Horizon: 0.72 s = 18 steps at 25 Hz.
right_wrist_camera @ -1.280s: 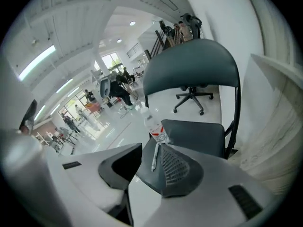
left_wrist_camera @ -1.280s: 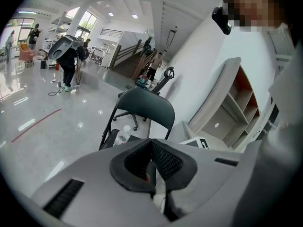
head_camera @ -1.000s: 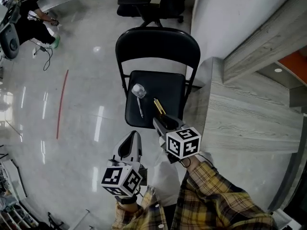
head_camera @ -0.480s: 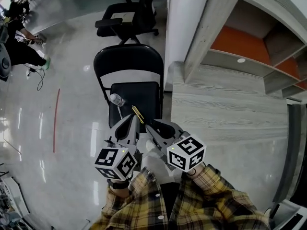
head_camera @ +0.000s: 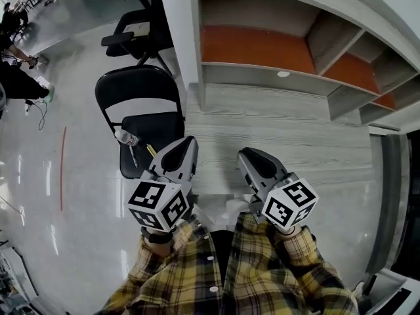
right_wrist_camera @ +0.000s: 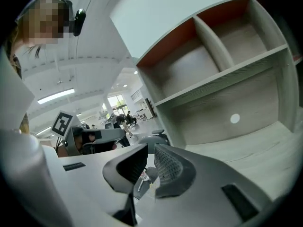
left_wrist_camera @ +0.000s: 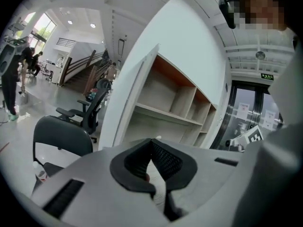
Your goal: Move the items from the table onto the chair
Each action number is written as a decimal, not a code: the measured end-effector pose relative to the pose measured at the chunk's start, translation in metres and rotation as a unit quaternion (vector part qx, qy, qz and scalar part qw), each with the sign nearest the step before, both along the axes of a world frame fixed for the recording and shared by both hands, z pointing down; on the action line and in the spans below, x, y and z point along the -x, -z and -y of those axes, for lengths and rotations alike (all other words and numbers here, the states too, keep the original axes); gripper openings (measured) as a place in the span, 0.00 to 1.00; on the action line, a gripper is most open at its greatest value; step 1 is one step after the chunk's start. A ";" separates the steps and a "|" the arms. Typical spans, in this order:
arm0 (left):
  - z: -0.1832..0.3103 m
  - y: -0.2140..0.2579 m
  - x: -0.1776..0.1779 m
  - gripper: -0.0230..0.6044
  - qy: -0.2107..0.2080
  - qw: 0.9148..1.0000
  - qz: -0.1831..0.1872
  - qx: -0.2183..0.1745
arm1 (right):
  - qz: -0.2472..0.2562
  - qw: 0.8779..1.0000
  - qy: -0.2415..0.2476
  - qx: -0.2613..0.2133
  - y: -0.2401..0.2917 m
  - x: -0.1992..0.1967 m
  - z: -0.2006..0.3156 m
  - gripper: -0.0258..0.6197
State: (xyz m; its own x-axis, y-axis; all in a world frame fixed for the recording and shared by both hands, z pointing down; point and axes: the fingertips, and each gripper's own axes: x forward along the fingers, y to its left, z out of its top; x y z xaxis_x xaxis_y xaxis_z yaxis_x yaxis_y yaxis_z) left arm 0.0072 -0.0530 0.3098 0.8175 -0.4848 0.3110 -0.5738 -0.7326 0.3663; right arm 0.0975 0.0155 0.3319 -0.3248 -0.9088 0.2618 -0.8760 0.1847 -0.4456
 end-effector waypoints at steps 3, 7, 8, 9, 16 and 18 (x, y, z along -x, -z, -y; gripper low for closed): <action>-0.021 0.004 -0.052 0.04 -0.018 1.000 -0.003 -0.001 | -0.007 1.000 -0.025 -0.002 0.003 -0.059 -0.023 0.11; -0.044 0.009 -0.110 0.04 -0.037 0.999 -0.009 -0.002 | -0.031 0.998 -0.046 -0.012 0.010 -0.116 -0.048 0.09; -0.049 0.009 -0.122 0.04 -0.041 0.999 -0.011 -0.001 | -0.035 0.998 -0.050 -0.012 0.010 -0.127 -0.054 0.08; -0.055 0.009 -0.134 0.04 -0.047 0.999 -0.012 0.001 | -0.038 0.998 -0.052 -0.012 0.010 -0.138 -0.060 0.07; -0.077 0.005 -0.189 0.04 -0.101 0.995 -0.005 0.008 | -0.039 0.996 -0.082 -0.004 0.010 -0.183 -0.081 0.07; -0.076 0.004 -0.196 0.04 -0.119 0.993 0.004 0.007 | -0.036 0.995 -0.090 0.001 0.010 -0.187 -0.083 0.07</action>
State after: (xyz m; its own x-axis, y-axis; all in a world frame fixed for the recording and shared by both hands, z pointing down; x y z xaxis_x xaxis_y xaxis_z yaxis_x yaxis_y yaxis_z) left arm 0.2037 0.0229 0.3058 0.9063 -0.2727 0.3229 -0.3870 -0.8427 0.3743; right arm 0.2847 0.0987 0.3218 -0.1361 -0.9501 0.2806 -0.9248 0.0203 -0.3800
